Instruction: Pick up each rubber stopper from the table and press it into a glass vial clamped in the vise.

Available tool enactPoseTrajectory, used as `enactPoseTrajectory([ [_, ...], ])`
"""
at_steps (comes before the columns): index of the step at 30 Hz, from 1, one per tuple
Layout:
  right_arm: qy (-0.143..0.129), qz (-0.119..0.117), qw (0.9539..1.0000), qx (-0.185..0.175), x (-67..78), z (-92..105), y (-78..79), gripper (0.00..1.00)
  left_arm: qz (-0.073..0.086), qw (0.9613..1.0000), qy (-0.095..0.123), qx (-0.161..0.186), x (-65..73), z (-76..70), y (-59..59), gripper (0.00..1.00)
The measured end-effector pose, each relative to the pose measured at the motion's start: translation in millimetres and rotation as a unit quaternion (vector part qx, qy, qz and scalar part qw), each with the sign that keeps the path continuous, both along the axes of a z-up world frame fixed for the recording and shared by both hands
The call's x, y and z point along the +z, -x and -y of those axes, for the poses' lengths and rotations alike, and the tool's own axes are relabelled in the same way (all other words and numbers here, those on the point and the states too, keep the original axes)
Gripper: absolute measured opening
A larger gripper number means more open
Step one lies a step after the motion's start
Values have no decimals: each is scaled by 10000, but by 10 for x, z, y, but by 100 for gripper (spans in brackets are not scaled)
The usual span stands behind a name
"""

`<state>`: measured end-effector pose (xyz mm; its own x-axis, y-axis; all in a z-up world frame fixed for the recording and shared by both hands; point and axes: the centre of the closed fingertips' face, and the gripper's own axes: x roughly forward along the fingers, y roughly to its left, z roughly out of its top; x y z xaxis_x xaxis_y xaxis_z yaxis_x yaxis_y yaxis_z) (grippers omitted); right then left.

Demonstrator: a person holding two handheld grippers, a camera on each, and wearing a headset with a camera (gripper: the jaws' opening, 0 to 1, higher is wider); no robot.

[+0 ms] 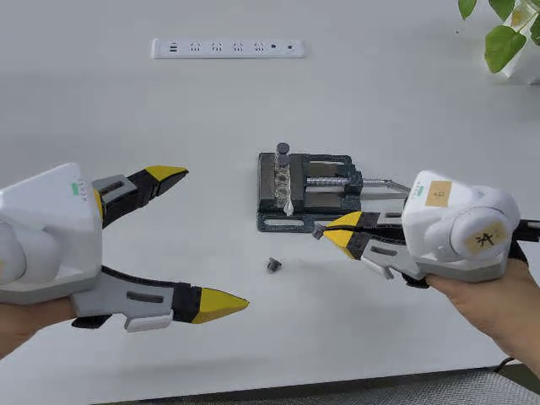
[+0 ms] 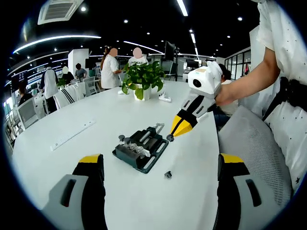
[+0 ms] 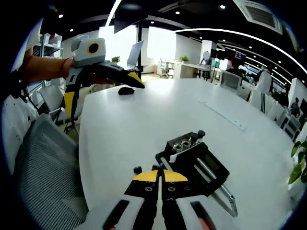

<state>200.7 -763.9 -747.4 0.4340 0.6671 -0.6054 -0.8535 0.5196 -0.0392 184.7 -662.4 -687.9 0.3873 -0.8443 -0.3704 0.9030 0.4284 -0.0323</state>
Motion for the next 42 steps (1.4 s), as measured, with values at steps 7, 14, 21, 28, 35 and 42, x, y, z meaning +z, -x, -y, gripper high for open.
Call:
enactPoseTrajectory([
  [7,-390,133,9987,-291,392,-98,-15,0,290,9993,172,128,185,121,-75,88],
  [14,-638,189,9966,-483,653,-198,-22,0,455,9986,134,246,280,247,-120,73],
  [21,-784,151,9949,-613,767,-306,-1,0,483,9980,223,334,340,373,-102,50],
  [28,-921,110,9935,-666,838,-399,20,0,526,9975,202,428,340,414,-102,31],
  [35,-1164,33,9907,-702,914,-475,38,0,669,9965,258,420,394,430,-111,21],
  [42,-1337,-67,9884,-715,962,-523,51,0,753,9962,230,383,394,444,-118,16],
])
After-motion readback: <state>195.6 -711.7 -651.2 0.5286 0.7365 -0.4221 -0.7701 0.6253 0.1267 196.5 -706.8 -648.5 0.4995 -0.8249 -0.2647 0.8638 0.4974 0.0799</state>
